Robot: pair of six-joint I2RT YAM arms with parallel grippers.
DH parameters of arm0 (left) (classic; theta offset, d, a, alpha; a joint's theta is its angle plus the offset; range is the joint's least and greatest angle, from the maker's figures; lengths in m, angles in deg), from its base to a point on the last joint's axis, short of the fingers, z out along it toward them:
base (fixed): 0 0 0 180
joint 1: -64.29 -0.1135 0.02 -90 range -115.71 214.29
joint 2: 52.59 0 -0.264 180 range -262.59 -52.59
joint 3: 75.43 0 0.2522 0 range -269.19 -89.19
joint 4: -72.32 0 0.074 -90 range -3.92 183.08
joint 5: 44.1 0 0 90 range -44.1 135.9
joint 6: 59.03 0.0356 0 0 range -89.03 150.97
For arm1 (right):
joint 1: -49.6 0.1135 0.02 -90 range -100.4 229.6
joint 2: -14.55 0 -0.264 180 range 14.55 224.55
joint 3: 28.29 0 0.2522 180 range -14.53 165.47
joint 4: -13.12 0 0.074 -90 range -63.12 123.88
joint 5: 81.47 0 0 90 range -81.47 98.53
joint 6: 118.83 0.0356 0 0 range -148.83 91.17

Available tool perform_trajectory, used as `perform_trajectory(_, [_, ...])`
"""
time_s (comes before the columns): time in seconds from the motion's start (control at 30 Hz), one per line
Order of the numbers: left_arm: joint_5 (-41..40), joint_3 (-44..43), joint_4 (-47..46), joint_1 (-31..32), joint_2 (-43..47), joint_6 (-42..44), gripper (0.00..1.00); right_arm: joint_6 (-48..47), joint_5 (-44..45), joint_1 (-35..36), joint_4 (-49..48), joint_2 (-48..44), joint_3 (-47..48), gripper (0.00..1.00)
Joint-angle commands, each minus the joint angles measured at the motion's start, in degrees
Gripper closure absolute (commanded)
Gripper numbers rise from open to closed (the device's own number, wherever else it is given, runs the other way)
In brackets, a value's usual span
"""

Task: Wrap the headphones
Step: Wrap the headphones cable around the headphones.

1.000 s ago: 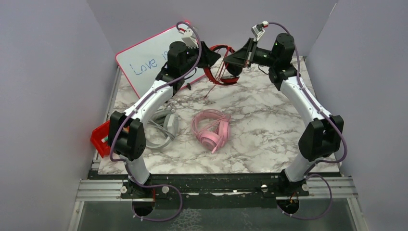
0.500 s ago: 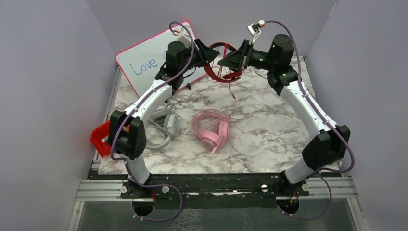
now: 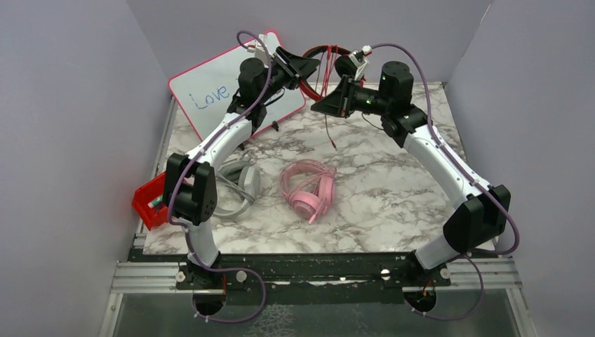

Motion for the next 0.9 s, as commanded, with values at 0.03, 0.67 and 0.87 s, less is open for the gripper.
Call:
perform_trajectory(0.03, [1.4, -4.5, -9.4, -0.4, 1.1, -7.4, 1.00, -5.5, 5.4, 1.5, 1.9, -3.2, -2.7, 0.75])
perform_trajectory(0.67, [2.1, -5.6, -10.6, -0.6, 2.6, -8.4, 1.00, -17.4, 14.2, 2.2, 2.4, -10.0, -9.9, 0.46])
perform_trajectory(0.87, [1.6, -5.0, -10.7, -0.6, 3.0, -8.5, 1.00, -11.1, 14.6, 3.3, -9.5, -12.4, -15.8, 0.46])
